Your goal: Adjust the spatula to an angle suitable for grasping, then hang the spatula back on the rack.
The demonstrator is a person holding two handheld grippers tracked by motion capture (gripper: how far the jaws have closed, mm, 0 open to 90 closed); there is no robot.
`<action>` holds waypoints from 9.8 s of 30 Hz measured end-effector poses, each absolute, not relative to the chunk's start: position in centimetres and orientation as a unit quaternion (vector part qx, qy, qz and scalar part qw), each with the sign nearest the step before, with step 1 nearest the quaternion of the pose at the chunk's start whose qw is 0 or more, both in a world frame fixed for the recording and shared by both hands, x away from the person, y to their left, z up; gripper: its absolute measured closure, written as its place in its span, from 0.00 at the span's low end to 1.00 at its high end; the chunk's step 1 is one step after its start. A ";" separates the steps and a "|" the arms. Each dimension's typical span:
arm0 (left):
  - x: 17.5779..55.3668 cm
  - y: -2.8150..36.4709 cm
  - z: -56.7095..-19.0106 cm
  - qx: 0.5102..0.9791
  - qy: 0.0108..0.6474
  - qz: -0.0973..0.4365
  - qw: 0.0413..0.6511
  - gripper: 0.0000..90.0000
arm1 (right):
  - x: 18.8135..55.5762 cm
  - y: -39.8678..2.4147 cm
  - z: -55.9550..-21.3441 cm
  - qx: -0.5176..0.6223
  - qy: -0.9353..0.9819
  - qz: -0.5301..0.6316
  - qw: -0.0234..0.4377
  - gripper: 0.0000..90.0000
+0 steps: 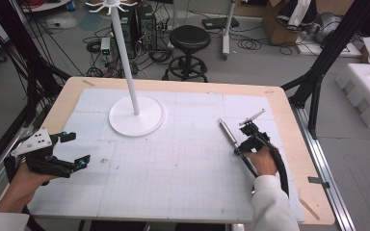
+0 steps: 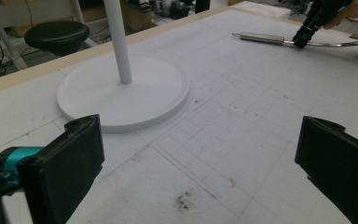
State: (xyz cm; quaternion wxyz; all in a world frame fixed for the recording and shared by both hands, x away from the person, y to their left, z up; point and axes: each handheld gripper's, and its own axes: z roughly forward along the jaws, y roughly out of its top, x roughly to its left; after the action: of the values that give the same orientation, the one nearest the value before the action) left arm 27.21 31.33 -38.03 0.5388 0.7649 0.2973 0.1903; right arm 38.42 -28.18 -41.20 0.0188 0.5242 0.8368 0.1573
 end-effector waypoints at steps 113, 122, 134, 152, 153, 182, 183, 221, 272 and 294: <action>27.1 31.5 -37.8 0.767 0.297 0.193 0.536 0.02 | 32.9 -15.1 -26.3 0.036 0.815 0.578 0.012 0.84; 27.0 31.5 -37.7 0.767 0.295 0.193 0.537 0.02 | 32.5 -13.8 -26.0 0.010 0.817 0.576 -0.006 0.84; 26.9 31.3 -37.5 0.769 0.289 0.191 0.537 0.02 | 32.4 -13.7 -25.9 0.008 0.815 0.579 -0.005 0.84; 27.4 29.1 -32.6 0.780 0.213 0.145 0.570 0.02 | 32.6 -13.5 -26.0 0.004 0.813 0.582 -0.006 0.84; 27.5 29.0 -32.2 0.779 0.212 0.146 0.572 0.02 | 32.6 -13.5 -26.0 0.003 0.813 0.583 -0.007 0.84; 29.4 21.2 -22.2 0.783 0.032 0.086 0.615 0.02 | 32.7 -12.5 -26.3 -0.020 0.804 0.594 -0.028 0.84; 29.4 21.0 -22.2 0.783 0.030 0.086 0.616 0.02 | 32.7 -12.5 -26.3 -0.020 0.804 0.594 -0.031 0.84; 30.5 16.7 -20.2 0.778 -0.038 0.015 0.627 0.38 | 32.8 -10.7 -26.6 -0.056 0.798 0.598 -0.056 0.84; 30.1 16.6 -18.1 0.780 0.003 0.018 0.626 0.77 | 32.5 -9.6 -26.7 -0.031 0.801 0.596 -0.048 0.70; 31.3 19.4 -16.1 0.797 0.139 0.113 0.577 0.77 | 31.2 -15.4 -29.1 0.148 0.806 0.568 0.074 0.00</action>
State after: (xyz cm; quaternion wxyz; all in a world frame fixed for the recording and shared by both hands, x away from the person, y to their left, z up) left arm 31.32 19.35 -16.14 0.5772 0.7967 0.1388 0.1135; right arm 31.17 -15.39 -29.10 0.0745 0.1477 0.8065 0.5677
